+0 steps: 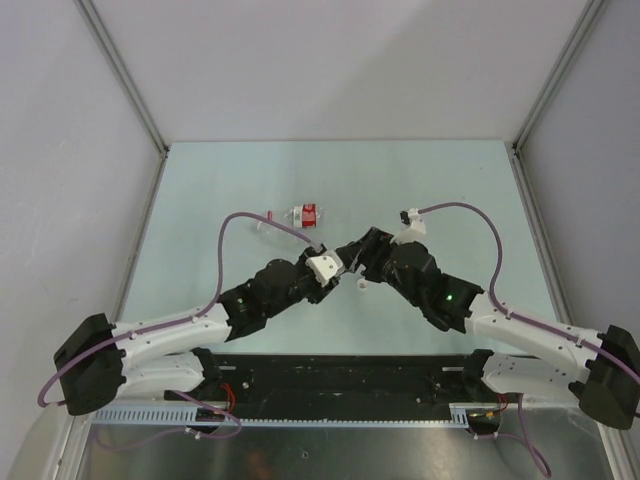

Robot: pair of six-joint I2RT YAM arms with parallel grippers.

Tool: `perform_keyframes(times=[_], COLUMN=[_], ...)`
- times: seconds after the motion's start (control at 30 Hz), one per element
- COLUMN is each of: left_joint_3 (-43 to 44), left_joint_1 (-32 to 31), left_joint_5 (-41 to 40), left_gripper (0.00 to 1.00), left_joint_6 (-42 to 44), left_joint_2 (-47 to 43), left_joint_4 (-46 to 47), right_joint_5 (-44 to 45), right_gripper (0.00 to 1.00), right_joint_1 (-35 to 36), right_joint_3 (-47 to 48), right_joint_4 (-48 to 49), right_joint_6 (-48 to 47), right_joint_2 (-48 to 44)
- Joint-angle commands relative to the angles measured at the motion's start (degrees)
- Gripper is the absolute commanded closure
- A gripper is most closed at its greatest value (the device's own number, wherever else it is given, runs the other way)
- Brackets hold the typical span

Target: Screw on the bottle caps

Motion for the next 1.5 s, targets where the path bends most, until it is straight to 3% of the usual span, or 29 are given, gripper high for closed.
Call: perform_keyframes(times=[0.0,0.1,0.27,0.4,0.57,0.83,1.27,1.47], left_joint_3=[0.2,-2.0,-5.0,-7.1,-6.7,-5.2,-3.9,-4.2], left_joint_1=[-0.8,-0.8,-0.8,-0.8,-0.8,-0.7,-0.8,-0.7], left_joint_5=[-0.3,0.1,3.3,17.0,33.8,37.7,40.8,39.6], left_gripper=[1.00,1.00,1.00,1.00,1.00,1.00,1.00,1.00], left_joint_6=[-2.2,-2.7,-3.7,-1.9,0.2,1.5,2.3,2.6], left_joint_2=[-2.7,-5.0,-10.7,-16.5,-21.6,-21.3,-19.3,-19.7], left_joint_4=[9.1,9.1,8.9,6.7,1.2,-3.6,-5.2,-5.4], right_joint_5=[-2.2,-6.1,-15.1,-26.6,-49.0,-59.9,-54.6,-53.5], right_gripper=[0.10,0.02,0.01,0.01,0.01,0.02,0.22,0.37], right_joint_1=[-0.4,-0.6,-1.1,-1.4,-1.3,0.3,2.2,2.3], right_joint_3=[2.0,2.0,2.0,1.8,0.9,-0.4,-0.4,-0.4], right_joint_4=[2.2,2.9,2.1,-4.1,-13.4,-11.1,-8.9,-10.1], right_joint_6=[-5.6,-13.7,-28.5,-47.0,-67.2,-75.3,-76.1,-76.4], right_joint_2=[-3.1,-7.9,-16.9,-22.8,-26.4,-25.8,-20.6,-20.0])
